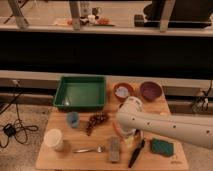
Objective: Place pepper in tray
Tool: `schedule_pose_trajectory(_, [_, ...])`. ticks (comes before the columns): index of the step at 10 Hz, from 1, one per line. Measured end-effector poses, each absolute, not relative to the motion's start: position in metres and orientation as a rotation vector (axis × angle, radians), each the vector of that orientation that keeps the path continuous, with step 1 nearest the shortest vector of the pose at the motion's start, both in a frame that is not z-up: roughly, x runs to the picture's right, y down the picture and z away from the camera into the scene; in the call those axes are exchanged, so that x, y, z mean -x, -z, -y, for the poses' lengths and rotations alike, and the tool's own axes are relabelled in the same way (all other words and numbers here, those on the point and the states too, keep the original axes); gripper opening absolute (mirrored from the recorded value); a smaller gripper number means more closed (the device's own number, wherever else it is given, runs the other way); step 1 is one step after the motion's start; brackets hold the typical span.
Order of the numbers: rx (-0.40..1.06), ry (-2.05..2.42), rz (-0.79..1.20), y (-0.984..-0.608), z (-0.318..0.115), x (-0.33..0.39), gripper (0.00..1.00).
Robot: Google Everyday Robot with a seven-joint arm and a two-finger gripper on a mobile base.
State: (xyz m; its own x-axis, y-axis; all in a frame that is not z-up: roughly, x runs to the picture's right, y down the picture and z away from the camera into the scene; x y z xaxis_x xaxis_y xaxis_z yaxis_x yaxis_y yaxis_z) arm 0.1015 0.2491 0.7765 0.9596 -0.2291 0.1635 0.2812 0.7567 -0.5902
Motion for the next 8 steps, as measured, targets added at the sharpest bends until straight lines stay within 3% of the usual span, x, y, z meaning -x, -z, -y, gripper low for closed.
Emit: schedule_pose_trajectory(8, [0.658,0.266,0.083,-0.794,-0.251,-0.109,0.80])
